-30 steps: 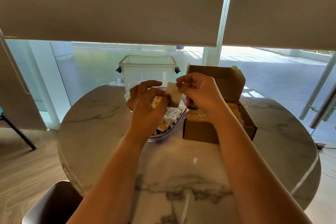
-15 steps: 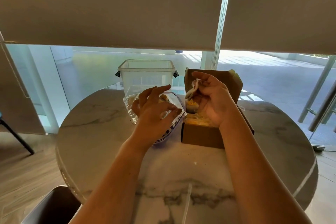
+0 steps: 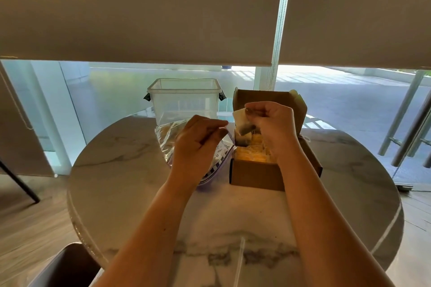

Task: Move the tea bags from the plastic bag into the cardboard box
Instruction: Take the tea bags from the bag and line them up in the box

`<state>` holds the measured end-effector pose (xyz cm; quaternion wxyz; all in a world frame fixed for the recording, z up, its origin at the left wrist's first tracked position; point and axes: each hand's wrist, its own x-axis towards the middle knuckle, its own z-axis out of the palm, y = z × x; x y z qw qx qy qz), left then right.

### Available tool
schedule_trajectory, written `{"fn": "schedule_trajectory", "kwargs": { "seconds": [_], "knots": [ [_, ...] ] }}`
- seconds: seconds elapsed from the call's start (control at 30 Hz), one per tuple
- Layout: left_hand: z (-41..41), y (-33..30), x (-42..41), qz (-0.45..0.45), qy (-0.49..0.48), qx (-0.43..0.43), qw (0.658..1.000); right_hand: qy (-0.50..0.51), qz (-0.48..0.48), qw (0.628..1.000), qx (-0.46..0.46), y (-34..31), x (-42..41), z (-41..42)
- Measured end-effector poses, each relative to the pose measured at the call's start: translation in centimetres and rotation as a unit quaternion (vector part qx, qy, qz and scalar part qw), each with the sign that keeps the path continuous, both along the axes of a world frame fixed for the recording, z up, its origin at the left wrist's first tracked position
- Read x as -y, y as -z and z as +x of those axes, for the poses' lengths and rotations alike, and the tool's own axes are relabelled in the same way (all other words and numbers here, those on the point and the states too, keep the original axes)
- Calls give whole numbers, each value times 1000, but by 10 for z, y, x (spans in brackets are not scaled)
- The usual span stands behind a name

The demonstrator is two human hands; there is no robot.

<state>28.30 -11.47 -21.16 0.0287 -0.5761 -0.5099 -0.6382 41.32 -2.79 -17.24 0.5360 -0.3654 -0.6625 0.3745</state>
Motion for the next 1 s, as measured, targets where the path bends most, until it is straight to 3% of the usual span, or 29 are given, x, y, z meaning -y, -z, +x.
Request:
{"fn": "schedule_trajectory", "kwargs": {
  "seconds": [0.13,0.53,0.67,0.77,0.83,0.9,1.0],
  "knots": [
    [8,-4,3,-52,3,128,990,-58,-13,998,-21,-4,12,-8],
    [6,-5,0,-58,-14,218,974,-227,-70,971,6,-8,22,-1],
    [7,-2,-1,-65,28,224,972,-206,-66,976,25,-7,20,-1],
    [9,-3,-1,-97,63,236,965,-118,-81,990,-10,-8,11,6],
    [12,-2,0,-139,80,196,967,-28,-63,998,-5,-6,-1,13],
    [13,4,-1,-200,68,56,976,57,-29,997,36,-3,-16,16],
    [12,14,-2,-255,66,-139,955,104,-23,988,113,4,-35,13]
  ]
}}
